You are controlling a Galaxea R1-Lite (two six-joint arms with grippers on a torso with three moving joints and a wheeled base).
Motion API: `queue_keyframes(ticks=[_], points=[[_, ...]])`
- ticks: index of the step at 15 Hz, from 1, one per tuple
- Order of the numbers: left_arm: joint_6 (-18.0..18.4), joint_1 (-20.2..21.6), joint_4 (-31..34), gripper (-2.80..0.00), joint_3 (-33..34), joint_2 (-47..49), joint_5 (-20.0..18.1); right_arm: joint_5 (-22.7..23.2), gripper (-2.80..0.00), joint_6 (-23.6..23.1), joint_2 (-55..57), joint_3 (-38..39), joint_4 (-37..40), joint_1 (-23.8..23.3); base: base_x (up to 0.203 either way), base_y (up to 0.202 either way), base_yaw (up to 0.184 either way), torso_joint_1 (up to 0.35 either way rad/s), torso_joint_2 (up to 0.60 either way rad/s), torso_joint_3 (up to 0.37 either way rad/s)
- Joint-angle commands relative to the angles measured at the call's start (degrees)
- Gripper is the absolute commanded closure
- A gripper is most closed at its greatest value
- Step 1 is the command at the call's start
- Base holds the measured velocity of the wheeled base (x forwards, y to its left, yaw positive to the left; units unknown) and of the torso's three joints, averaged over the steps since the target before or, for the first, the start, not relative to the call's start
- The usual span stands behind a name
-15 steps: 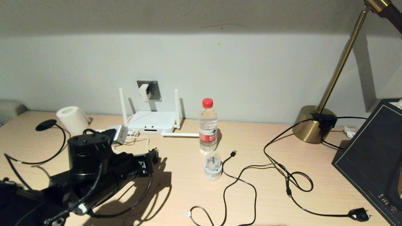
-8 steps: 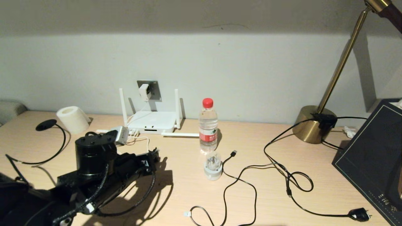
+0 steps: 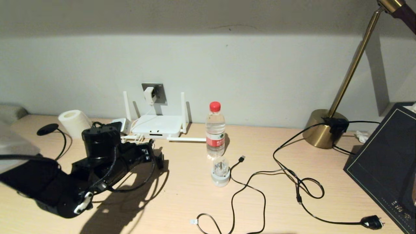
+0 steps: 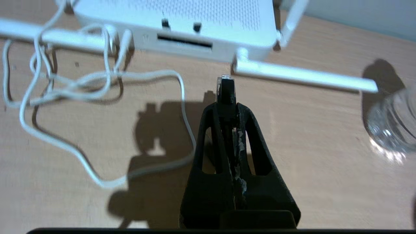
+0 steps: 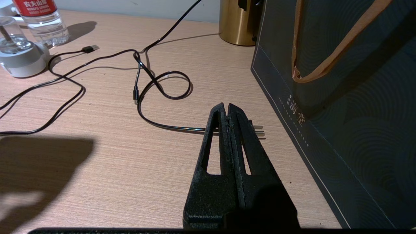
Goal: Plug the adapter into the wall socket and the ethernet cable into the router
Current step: Align cable and router interface
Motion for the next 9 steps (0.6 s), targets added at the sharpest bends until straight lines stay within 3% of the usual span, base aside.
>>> queue_keyframes(ticks=[1,9], points=[[0.8,1.8,-5.8,0.00,-0.7,5.1,-0.4,0.0,0.00,0.0,0.0,0.5,0.0,0.0,0.000,0.000,0.000,0.000,0.00,0.000],[4.0,4.4,-14.3,0.00,-4.0,12.6,-4.2,0.0,0.00,0.0,0.0,0.5,0.0,0.0,0.000,0.000,0.000,0.000,0.00,0.000]])
